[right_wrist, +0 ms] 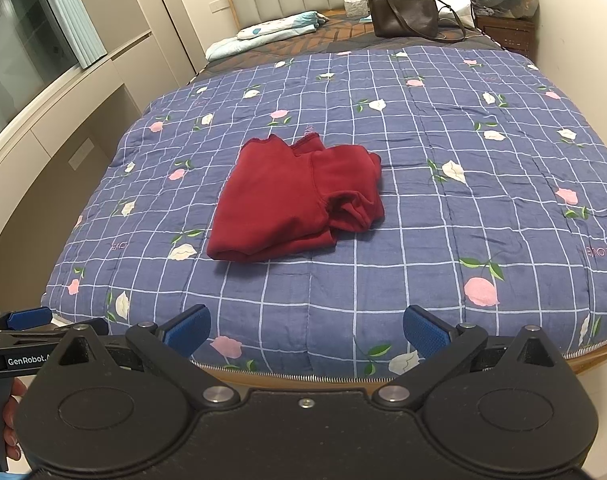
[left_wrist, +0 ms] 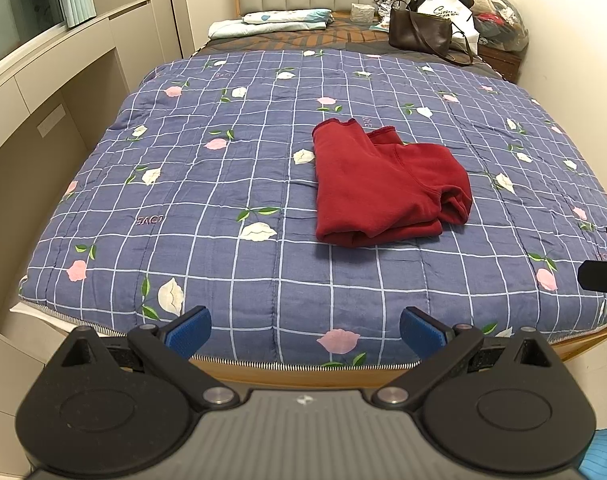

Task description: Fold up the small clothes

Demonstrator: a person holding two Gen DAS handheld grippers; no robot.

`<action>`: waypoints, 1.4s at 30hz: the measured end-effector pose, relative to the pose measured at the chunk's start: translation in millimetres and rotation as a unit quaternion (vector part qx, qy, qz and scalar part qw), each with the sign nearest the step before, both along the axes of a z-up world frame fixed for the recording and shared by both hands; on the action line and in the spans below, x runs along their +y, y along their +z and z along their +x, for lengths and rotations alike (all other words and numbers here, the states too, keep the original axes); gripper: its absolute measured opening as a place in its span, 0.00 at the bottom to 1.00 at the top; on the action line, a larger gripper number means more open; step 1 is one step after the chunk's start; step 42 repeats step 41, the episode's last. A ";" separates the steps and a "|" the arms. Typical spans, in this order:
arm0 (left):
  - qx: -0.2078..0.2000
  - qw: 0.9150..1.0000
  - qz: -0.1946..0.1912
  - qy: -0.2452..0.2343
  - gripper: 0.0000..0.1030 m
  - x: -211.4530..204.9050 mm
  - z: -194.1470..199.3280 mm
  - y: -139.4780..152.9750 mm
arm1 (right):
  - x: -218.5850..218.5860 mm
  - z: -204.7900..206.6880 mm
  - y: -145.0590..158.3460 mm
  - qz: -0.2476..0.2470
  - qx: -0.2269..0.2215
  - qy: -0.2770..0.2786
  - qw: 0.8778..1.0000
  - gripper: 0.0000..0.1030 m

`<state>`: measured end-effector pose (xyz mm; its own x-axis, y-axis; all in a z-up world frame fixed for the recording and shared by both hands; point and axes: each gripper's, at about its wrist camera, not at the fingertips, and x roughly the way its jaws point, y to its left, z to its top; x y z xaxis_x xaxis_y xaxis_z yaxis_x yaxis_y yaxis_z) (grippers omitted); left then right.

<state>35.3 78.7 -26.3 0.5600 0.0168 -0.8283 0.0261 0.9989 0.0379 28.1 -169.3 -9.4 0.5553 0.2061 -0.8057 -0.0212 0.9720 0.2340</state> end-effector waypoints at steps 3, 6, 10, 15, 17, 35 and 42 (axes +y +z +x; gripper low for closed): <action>0.002 1.000 0.001 0.001 1.00 0.8 0.7 -0.6 | -0.3 0.4 -0.3 0.000 0.000 0.000 1.000 0.99; 0.003 1.000 0.000 0.002 1.00 1.6 2.5 -1.1 | -0.4 0.5 -0.2 0.000 0.001 0.000 1.000 0.99; 0.005 1.000 -0.003 0.004 1.00 1.5 4.9 -3.4 | 0.4 1.8 -1.4 0.000 0.002 0.000 1.000 0.99; 0.008 1.000 0.018 0.009 0.99 -5.1 4.5 -3.4 | 0.4 1.7 -1.4 0.000 0.002 0.000 1.000 0.99; 0.008 1.000 0.024 0.009 0.99 -6.6 3.9 -3.0 | 0.1 1.9 -1.2 0.000 0.002 0.000 1.000 0.99; 0.010 1.000 0.016 0.010 0.99 -5.6 1.6 -1.9 | 0.0 2.0 -8.6 0.000 0.006 -0.005 1.000 0.99; 0.008 1.000 0.017 0.004 0.99 -4.5 4.5 -2.2 | 0.9 2.3 -8.3 -0.001 0.008 -0.006 1.000 0.99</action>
